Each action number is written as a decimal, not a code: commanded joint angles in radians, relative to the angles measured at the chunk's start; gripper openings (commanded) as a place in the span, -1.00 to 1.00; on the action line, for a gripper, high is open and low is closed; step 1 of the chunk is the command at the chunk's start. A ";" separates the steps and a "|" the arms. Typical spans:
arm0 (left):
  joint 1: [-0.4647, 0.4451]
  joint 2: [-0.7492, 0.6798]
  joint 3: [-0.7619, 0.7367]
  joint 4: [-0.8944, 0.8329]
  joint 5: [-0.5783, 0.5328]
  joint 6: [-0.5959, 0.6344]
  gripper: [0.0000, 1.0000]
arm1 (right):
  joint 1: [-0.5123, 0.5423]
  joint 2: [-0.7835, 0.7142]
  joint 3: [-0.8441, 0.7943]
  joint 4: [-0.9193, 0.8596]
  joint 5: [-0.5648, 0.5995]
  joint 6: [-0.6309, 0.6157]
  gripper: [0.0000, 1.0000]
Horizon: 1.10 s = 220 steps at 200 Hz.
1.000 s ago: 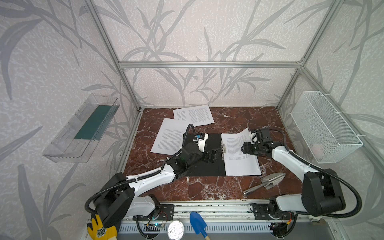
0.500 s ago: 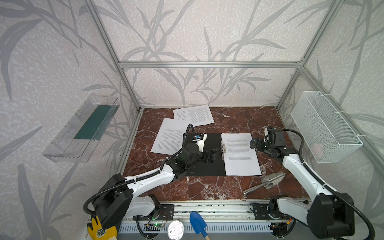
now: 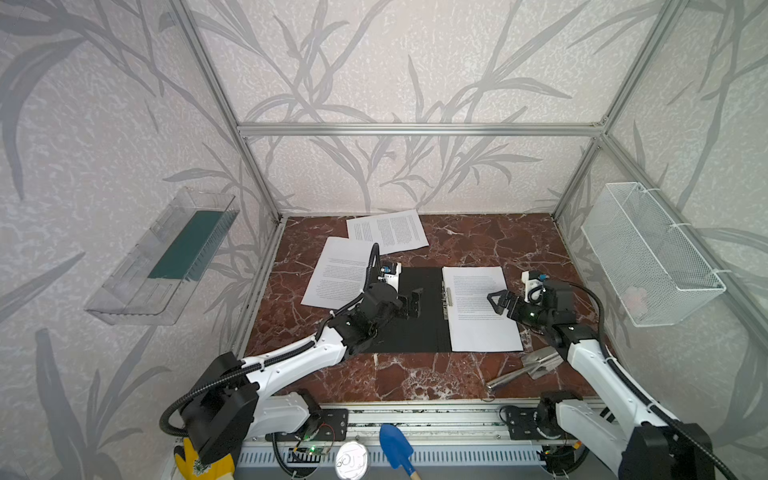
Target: Put the files into the folder
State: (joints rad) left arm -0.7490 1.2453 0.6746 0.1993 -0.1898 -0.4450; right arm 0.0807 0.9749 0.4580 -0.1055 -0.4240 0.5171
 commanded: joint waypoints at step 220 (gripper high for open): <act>0.950 0.901 1.059 -0.939 0.620 0.262 0.87 | 0.483 0.119 -0.034 0.391 0.090 -0.093 0.95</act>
State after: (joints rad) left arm 0.1818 2.1273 1.7126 -0.5854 0.3504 -0.2596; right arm 0.5476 1.0729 0.4221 0.2405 -0.3027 0.4366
